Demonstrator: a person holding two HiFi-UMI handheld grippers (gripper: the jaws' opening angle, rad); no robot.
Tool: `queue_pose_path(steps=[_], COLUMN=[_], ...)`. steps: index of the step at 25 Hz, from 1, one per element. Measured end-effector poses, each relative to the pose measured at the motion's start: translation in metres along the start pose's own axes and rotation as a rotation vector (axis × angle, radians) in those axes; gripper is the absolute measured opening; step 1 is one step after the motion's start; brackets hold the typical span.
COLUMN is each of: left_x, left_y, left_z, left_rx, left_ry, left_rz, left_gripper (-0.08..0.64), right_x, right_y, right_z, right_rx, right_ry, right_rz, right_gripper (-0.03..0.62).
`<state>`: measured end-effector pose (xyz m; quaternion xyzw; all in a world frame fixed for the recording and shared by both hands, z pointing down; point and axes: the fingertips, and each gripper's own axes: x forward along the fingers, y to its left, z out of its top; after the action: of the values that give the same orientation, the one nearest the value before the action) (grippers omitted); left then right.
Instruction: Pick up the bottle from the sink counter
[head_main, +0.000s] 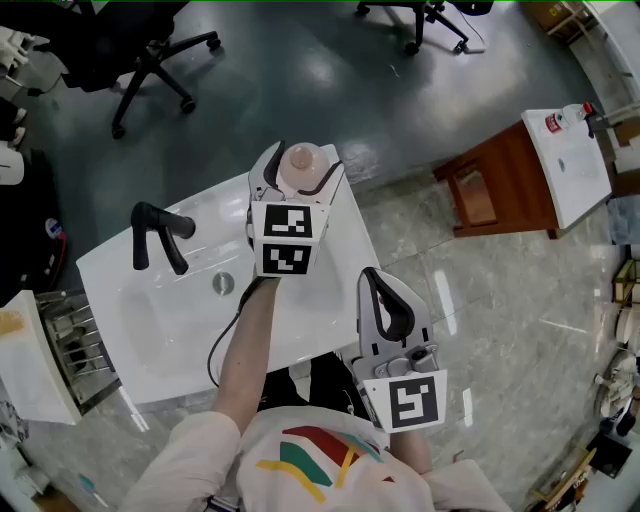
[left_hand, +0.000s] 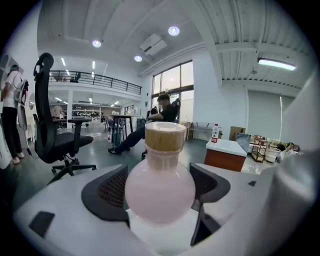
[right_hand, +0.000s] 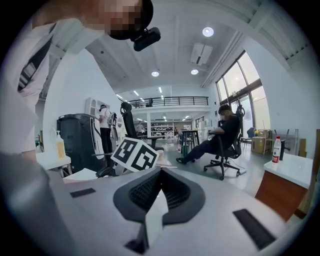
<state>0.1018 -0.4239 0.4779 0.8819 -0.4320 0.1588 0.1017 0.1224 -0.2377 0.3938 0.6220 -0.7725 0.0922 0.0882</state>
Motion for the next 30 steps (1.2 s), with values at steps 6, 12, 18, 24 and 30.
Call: queue_pose_path(steps=[6, 12, 18, 24, 30], left_x=[-0.069, -0.149, -0.235, -0.313, -0.377], left_y=[0.016, 0.037, 0.054, 0.063, 0.074], left_z=[0.072, 0.119, 0.137, 0.129, 0.115], left_rx=[0.020, 0.075, 0.115, 0.124, 0.157], left_ry=[-0.122, -0.203, -0.246, -0.270, -0.268], left_rz=[0.056, 0.141, 0.252, 0.364, 0.483], left_gripper=[0.379, 0.379, 0.379, 0.379, 0.379], right_x=[0.001, -0.001, -0.006, -0.010, -0.008], right_y=[0.019, 0.043, 0.078, 0.121, 0.164], right_z=[0.046, 0.093, 0.127, 0.135, 0.133], right_rx=[-0.073, -0.120, -0.147, -0.177, -0.195], right_ry=[-0.076, -0.192, -0.286, -0.310, -0.321], right_rz=[0.043, 0.081, 0.150, 0.239, 0.341], right_gripper=[0.011, 0.011, 0.012, 0.011, 0.012])
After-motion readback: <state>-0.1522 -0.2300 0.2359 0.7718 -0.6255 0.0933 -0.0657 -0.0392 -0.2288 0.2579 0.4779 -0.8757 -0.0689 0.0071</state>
